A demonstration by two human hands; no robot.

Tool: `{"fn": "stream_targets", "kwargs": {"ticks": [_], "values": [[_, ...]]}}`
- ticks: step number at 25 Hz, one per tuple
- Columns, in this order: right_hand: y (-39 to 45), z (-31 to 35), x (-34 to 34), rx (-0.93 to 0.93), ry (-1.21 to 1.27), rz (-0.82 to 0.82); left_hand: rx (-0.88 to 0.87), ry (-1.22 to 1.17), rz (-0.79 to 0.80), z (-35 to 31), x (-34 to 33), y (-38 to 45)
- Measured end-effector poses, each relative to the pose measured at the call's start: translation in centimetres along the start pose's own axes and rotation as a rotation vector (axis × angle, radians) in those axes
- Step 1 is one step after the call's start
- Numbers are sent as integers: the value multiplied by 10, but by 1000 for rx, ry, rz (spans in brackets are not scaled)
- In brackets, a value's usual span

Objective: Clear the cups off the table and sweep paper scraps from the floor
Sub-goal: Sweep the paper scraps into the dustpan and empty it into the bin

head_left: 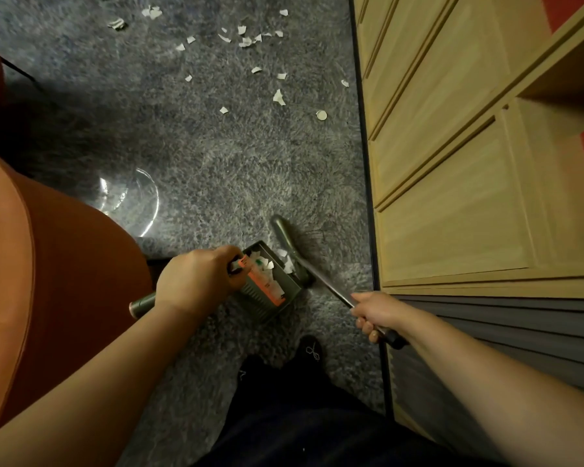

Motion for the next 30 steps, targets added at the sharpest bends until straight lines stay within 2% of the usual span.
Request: {"fn": "stream_targets", "kwargs": {"ticks": [4, 12, 19, 23, 30], "values": [[-24, 1, -16, 5, -5, 38, 12, -16, 33, 2, 1, 2], [-60, -3, -21, 74, 58, -14, -8, -3, 34, 9, -1, -7], [-14, 20, -27, 114, 77, -100, -15, -20, 65, 20, -3, -15], [18, 30, -24, 105, 80, -128, -47, -9, 26, 34, 3, -21], [49, 43, -41, 86, 26, -55, -58, 11, 16, 43, 5, -9]]}}
Point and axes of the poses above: each hand's wrist, its own y-axis towards the middle knuckle, its own x-axis out of the back of the hand, z = x × y, the point moved 2 cm from there along y, towards the middle knuckle, and after that the axes turned 7 degrees about -y, right-handed, at the moved point
